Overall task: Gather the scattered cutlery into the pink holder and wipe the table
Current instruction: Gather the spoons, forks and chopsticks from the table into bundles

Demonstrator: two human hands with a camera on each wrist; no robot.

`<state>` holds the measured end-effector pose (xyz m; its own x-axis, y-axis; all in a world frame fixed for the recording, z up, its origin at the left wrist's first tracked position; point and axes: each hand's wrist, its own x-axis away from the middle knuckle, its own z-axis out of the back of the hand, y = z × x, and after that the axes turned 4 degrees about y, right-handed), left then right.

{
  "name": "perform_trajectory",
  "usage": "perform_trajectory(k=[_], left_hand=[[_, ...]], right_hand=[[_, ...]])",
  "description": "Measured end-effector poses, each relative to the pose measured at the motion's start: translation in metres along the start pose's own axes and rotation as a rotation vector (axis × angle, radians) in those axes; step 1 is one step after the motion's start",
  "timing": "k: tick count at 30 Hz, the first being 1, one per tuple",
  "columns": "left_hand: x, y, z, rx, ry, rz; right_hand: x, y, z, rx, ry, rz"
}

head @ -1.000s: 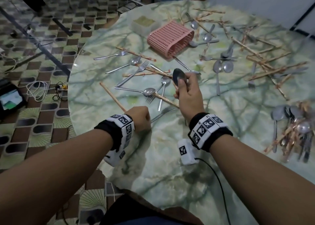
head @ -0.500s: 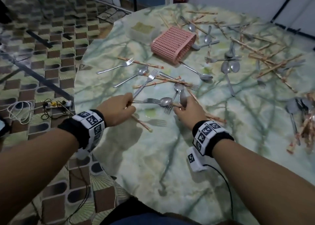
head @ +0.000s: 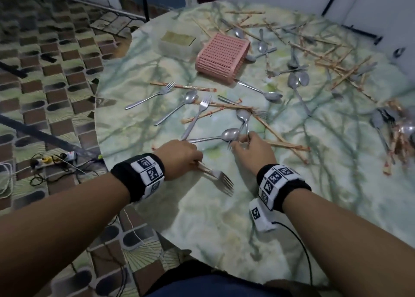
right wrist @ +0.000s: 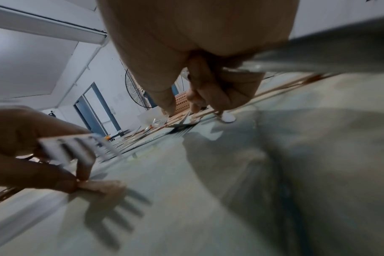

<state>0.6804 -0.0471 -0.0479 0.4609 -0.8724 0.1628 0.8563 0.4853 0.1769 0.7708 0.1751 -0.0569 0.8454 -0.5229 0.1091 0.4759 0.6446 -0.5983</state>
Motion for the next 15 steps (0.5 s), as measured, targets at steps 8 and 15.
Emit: perform_trajectory(k=[8,15], left_hand=[[0.009,-0.011,0.003,0.066,0.213,0.000],[-0.023,-0.021,0.018,0.137,0.161,0.268]], right_hand=[[-0.007,0.010,0.002,0.101,0.092,0.003],[-0.009,0.021,0.011,0.158,0.072,-0.044]])
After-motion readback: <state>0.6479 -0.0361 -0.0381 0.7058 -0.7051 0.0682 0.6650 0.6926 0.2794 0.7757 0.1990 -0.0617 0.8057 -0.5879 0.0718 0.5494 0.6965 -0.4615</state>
